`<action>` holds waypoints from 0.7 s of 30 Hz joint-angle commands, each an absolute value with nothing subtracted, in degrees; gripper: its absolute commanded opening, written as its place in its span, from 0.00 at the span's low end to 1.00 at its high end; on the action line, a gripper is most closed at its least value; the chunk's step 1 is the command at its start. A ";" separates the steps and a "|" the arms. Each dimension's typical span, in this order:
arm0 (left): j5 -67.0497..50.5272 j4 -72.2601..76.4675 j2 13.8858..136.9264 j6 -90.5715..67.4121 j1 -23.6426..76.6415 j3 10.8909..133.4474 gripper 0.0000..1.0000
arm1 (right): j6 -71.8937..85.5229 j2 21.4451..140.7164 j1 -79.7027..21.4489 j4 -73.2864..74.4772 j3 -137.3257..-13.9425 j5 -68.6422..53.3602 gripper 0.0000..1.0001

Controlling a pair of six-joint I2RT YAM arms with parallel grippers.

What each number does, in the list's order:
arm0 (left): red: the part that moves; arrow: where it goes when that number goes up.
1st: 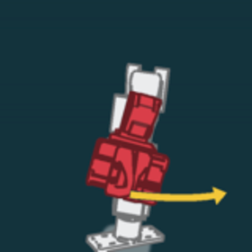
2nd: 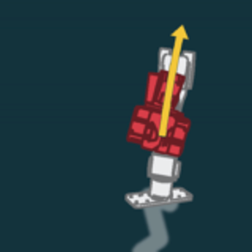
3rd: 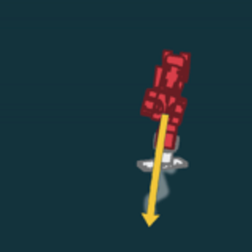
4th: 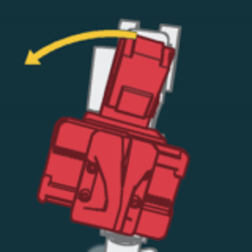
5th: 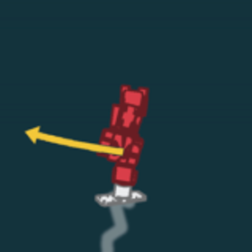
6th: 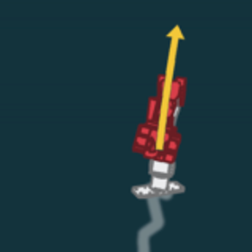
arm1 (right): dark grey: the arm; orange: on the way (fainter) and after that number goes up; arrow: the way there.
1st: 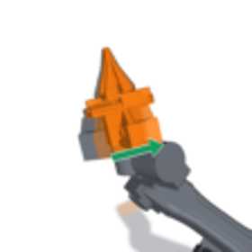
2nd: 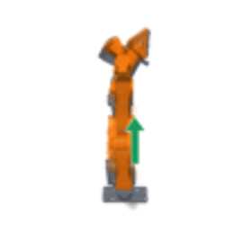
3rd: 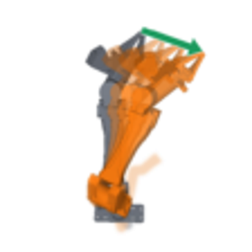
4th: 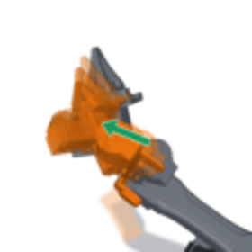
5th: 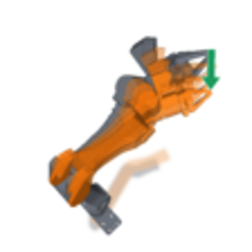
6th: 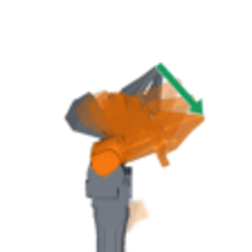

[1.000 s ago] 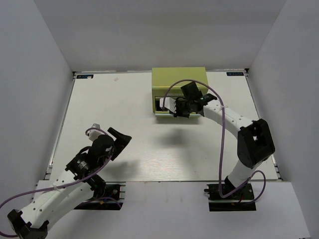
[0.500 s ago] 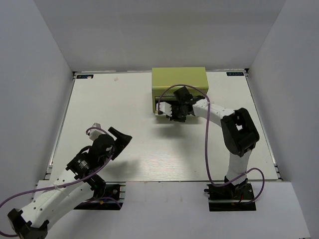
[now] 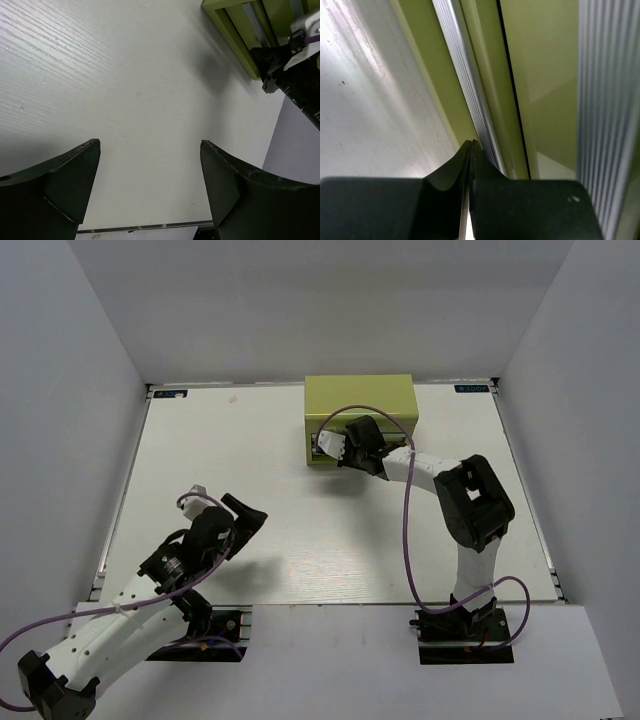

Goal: Sort the stationery into containers
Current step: Close the drawer in the storage box, then reset both arms

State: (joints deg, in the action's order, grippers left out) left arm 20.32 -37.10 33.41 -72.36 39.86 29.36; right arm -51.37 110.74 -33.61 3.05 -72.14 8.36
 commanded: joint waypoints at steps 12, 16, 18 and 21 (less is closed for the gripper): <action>14.52 -24.36 34.45 -62.25 39.73 28.21 0.99 | -38.36 88.87 -32.08 17.56 -65.13 -20.91 0.31; 12.66 -19.34 36.90 -56.63 39.73 29.69 0.99 | -27.53 82.81 -30.59 18.72 -65.04 -21.54 0.53; 12.04 -18.72 40.24 -52.65 39.73 32.43 0.99 | -21.09 78.14 -29.97 16.70 -63.02 -18.02 0.87; 9.85 -18.11 45.41 -47.05 39.73 36.29 0.99 | -14.51 75.16 -29.10 17.14 -63.10 -11.44 0.90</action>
